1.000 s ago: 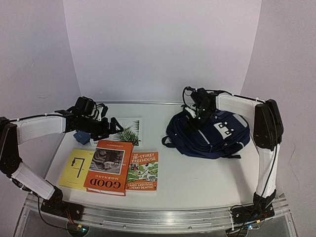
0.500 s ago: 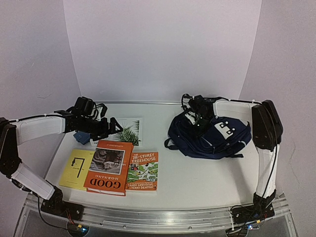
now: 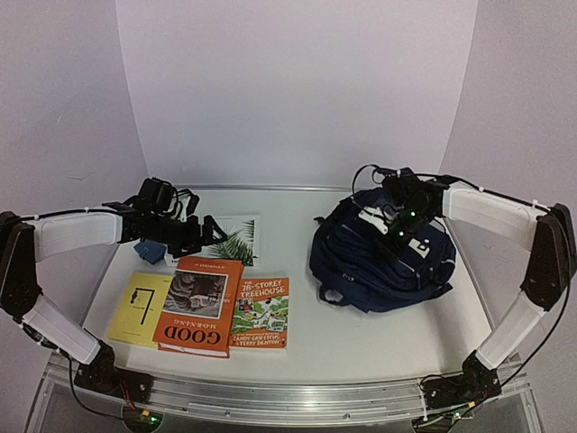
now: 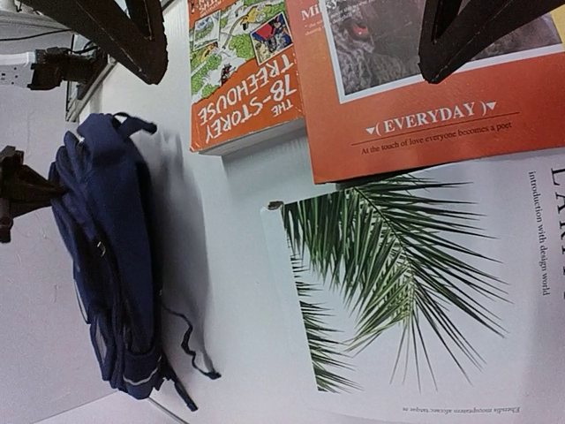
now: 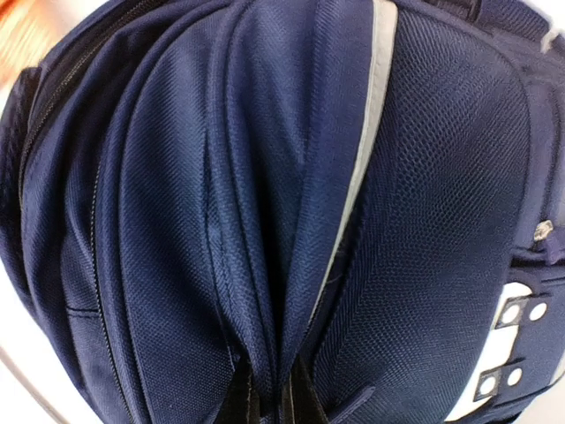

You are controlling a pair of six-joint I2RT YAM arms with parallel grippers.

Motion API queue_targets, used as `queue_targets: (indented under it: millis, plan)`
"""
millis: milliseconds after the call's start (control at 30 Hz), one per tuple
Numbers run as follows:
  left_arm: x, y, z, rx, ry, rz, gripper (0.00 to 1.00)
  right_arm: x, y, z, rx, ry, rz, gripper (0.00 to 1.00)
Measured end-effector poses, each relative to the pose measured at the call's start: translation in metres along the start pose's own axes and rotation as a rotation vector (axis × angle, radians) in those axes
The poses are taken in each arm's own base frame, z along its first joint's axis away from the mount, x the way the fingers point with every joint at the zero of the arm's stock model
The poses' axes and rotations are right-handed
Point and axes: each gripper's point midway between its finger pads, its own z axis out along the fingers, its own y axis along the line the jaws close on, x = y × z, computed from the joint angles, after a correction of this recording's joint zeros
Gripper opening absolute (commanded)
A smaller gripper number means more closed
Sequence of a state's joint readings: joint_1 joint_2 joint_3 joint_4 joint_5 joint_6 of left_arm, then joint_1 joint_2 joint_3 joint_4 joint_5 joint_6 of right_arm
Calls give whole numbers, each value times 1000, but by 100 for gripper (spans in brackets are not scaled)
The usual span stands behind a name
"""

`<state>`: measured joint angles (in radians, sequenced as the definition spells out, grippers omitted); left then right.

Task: Pack the student bag
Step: Adjust the student bag at the center of the board, then unzip the student bag at the center of the board.

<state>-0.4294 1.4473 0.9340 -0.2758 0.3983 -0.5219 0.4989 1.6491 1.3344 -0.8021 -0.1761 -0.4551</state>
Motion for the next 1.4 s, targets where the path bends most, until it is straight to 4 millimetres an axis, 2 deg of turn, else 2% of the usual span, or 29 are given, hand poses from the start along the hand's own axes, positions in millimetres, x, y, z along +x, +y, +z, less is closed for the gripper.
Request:
queue_targets:
  millis: [133, 233, 333, 467, 600, 733, 933, 1133, 1400]
  plan:
    - [1, -8, 3, 46, 11, 27, 100, 52, 32, 8, -94, 76, -120, 0]
    - [6, -13, 15, 76, 52, 50, 100, 89, 49, 12, -141, 140, -195, 0]
    - [10, -22, 33, 105, 104, 79, 98, 104, 56, 6, -145, 140, -248, 0]
    - [13, -47, 62, 160, 166, 145, 89, 109, 57, -4, -122, 114, -295, 0]
    - [18, -73, 89, 215, 218, 198, 80, 114, 57, -5, -110, 109, -315, 0]
    - [22, -96, 113, 263, 254, 245, 71, 112, 57, -13, -85, 80, -315, 0]
    - [44, -122, 141, 319, 317, 283, 61, 106, 55, -25, -53, 30, -291, 0]
    - [85, -145, 162, 383, 396, 314, 62, 106, 54, -26, -48, 30, -287, 0]
    - [122, -176, 168, 460, 454, 352, 72, 104, 55, -25, -54, 23, -239, 0]
